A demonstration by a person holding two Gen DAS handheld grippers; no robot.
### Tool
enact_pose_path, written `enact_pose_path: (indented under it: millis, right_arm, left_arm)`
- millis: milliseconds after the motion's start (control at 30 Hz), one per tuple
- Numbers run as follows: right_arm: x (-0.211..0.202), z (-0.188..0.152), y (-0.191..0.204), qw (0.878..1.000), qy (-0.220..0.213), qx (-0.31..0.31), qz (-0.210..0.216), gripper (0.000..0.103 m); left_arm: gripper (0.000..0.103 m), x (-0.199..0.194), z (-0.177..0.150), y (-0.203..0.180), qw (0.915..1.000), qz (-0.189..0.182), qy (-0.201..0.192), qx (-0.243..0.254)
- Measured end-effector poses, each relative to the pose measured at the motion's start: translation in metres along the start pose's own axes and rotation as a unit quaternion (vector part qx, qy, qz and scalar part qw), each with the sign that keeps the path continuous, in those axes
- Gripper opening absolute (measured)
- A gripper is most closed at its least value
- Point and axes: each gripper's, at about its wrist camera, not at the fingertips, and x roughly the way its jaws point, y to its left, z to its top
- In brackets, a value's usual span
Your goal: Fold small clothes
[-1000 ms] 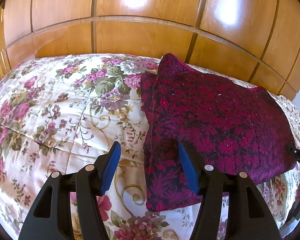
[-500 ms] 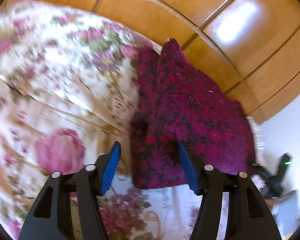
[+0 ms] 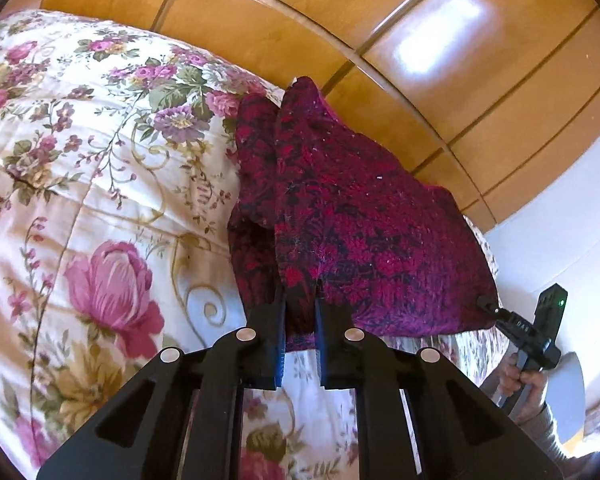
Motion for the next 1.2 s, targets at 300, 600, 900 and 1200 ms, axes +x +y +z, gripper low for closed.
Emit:
enact_pose_path:
  millis: [300,600,900,1200]
  right_arm:
    - [-0.043,-0.030,-0.008,0.998,0.031,0.031,0.049,0.011]
    - [-0.060,-0.070,-0.015,0.994,0.095,0.033,0.038,0.013]
    - [-0.057,-0.014,-0.014,1.000,0.014,0.018,-0.005,0.062]
    - [0.027,0.063,-0.009,0.999,0.026,0.009,-0.035,0.061]
  left_arm:
    - [0.010,-0.037,-0.028,-0.016,0.9997,-0.008,0.021,0.010]
    - [0.013,-0.062,-0.071,-0.018,0.9986,0.003,0.053,0.002]
    - [0.045,-0.071,-0.016,-0.009,0.9998,0.008,-0.020,-0.001]
    - [0.045,0.002,0.054,-0.007,1.0000,0.002,0.007,0.002]
